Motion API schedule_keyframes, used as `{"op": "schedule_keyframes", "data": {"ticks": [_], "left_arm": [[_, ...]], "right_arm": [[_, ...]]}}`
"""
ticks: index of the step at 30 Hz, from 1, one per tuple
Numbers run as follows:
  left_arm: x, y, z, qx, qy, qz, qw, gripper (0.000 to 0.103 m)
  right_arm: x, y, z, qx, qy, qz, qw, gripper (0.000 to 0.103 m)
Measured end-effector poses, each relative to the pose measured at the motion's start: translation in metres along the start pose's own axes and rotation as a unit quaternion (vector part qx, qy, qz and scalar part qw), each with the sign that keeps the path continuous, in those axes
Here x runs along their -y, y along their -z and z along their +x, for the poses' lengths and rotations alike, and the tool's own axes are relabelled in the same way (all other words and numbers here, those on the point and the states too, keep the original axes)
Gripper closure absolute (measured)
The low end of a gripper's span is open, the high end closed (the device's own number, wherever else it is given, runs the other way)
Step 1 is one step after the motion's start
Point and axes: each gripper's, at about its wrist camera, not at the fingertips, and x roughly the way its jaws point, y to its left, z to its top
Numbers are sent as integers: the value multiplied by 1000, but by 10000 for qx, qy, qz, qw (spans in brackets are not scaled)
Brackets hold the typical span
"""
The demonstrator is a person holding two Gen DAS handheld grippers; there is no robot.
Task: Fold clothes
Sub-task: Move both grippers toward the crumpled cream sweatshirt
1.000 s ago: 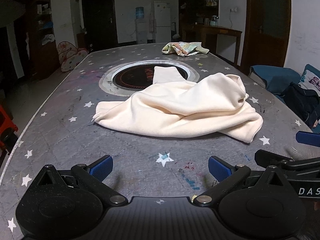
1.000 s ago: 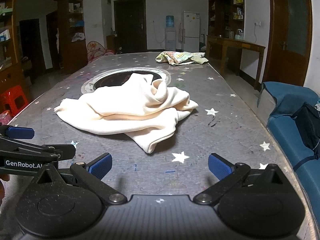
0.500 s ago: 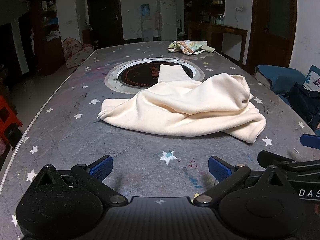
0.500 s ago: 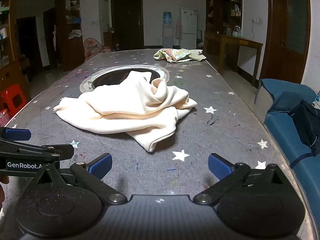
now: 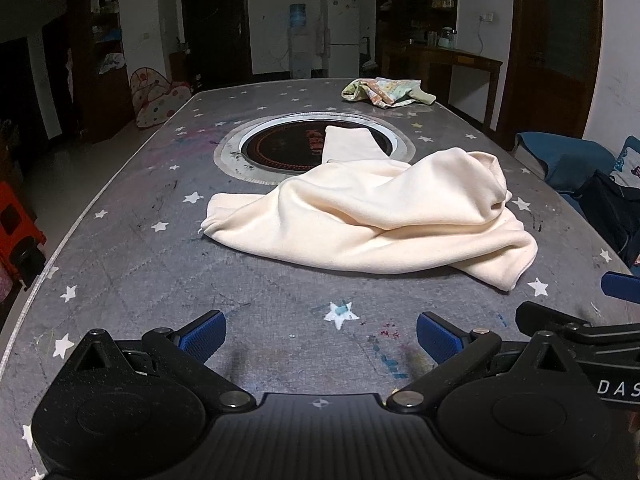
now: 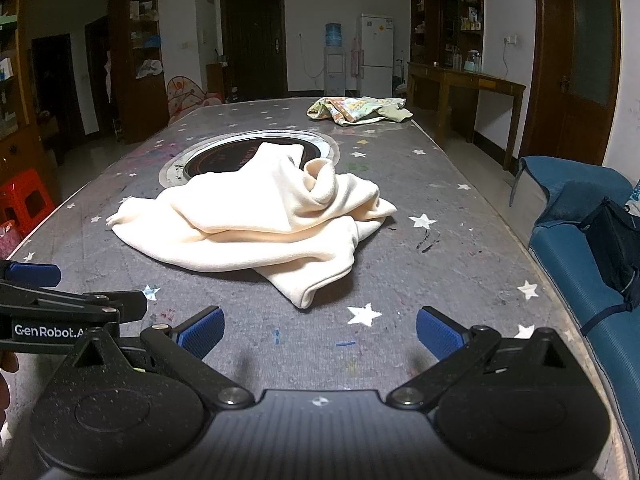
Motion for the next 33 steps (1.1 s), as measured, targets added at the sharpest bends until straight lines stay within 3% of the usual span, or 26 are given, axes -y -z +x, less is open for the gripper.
{"op": "schedule_keyframes", "data": {"ticks": [33], "left_arm": [[-4,-6,14,-138,-32,-21,9999,0]], "right_arm": [[-1,-9,15,-130,-82,-36,9999,0]]}}
